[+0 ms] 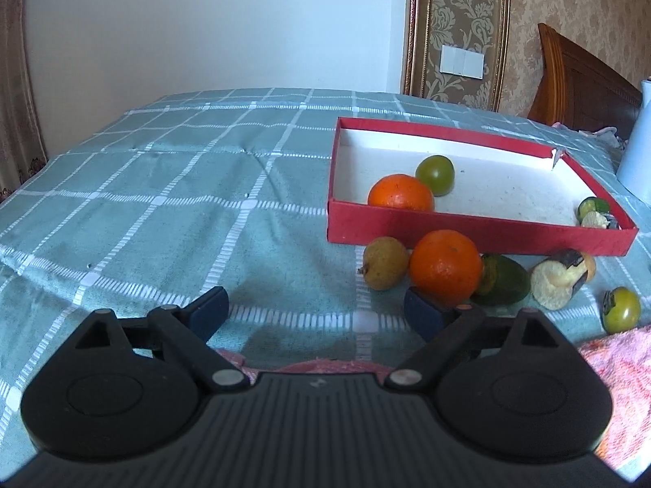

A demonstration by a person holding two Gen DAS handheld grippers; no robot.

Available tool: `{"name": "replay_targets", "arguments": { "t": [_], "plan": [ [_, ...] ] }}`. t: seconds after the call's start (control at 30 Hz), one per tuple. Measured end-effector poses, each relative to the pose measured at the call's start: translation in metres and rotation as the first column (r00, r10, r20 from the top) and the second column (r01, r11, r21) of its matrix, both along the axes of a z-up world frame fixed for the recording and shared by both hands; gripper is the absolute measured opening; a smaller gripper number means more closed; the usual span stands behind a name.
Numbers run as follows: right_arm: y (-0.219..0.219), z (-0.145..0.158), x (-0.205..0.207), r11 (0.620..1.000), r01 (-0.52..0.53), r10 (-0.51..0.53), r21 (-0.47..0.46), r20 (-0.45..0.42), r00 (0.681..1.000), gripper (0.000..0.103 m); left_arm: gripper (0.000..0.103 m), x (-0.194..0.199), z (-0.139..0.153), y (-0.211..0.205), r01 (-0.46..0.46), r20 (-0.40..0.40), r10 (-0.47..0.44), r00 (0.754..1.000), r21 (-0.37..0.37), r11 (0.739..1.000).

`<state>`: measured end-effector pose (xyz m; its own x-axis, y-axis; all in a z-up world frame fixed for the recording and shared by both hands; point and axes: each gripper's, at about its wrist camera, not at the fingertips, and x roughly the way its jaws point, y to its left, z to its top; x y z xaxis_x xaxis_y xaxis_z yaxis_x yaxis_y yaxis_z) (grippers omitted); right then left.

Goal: Organize fruits
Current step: 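Move the right tool to the dark green tomato and close on it, then carry the dark green tomato into the tray with the right tool and release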

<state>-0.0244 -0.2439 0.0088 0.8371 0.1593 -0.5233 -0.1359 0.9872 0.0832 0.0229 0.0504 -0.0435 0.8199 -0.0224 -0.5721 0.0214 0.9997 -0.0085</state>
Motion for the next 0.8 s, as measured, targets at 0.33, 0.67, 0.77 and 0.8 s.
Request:
{"name": "replay_targets", "arguments": {
  "t": [0.33,0.67,0.77,0.8],
  "plan": [
    [0.036,-0.014,0.012,0.993,-0.112,0.109,-0.031,-0.077,0.991,0.067,0.1,0.003,-0.001,0.001,-0.006,-0.02,0.006,1.0,-0.004,1.0],
    [0.047,-0.026,0.016,0.993,-0.117,0.114,-0.026,-0.094,0.989,0.034,0.103,0.004,-0.002,0.003,-0.011,-0.027,0.011,1.0,-0.009,1.0],
    [0.054,-0.027,0.013,0.992,-0.107,0.102,-0.071,-0.073,0.992,0.034,0.103,0.004,-0.002,0.003,-0.011,-0.027,0.011,1.0,-0.01,1.0],
    [0.057,-0.027,0.012,0.99,-0.109,0.103,-0.089,-0.067,0.992,0.034,0.103,0.004,-0.002,0.003,-0.011,-0.027,0.011,1.0,-0.01,1.0]
  ]
}}
